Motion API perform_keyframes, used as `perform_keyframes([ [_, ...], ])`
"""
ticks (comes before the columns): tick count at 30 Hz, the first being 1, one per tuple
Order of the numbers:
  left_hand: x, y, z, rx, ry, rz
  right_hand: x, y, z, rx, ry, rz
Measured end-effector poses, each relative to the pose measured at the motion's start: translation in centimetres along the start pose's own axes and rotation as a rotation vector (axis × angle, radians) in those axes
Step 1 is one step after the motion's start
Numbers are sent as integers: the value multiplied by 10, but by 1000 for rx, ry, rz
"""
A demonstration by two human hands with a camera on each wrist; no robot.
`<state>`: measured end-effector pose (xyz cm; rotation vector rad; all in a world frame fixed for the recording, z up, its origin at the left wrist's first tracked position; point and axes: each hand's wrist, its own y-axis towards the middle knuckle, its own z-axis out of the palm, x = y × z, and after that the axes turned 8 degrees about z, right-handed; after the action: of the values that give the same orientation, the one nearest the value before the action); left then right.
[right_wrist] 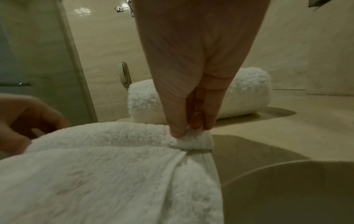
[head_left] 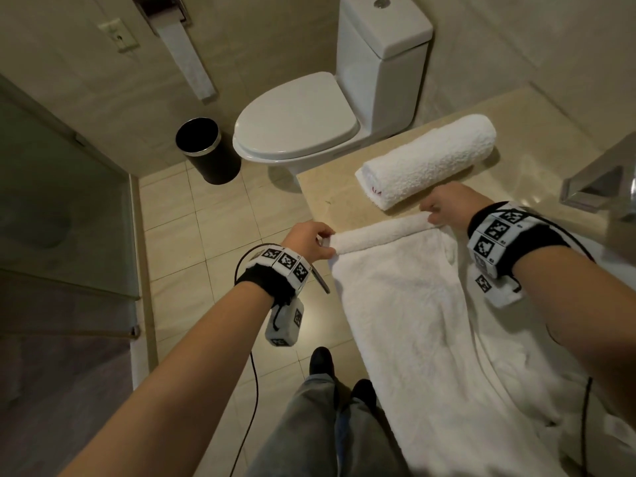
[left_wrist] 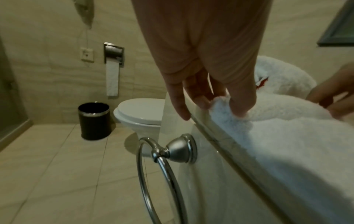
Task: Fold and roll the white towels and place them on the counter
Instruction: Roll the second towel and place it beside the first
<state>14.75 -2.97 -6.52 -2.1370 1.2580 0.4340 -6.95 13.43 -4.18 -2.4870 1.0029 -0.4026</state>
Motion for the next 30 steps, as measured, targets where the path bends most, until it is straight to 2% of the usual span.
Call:
perform_keyframes([
  [4,1,1,-3,48,66,43,3,-5,1,0,-99,-10],
  [9,-2,-5,7,-11,84,138,-2,-21,18,-130,-174,-71],
  [11,-4,-10,13,-41,139,229,-4,-31,28,-226,-228,-152],
  [14,-1,-22,25,-124,202,412,-16,-41,46,-234,-236,-181],
  [17,3,-32,33,-131,285,558,-24,-50,53,-271,-254,-275],
  [19,4,-37,35,-146,295,624,-25,-55,54,-300,-189,-272],
  [22,2,-41,35,-192,199,575,-20,-55,45,-256,-14,-121],
  [24,-4,-39,28,-141,180,456,-17,-50,36,-218,26,-64],
  [28,-10,-28,10,4,88,178,-6,-36,21,-125,-52,-31],
  [30,-12,-24,7,52,90,110,-1,-31,17,-77,-146,-41],
])
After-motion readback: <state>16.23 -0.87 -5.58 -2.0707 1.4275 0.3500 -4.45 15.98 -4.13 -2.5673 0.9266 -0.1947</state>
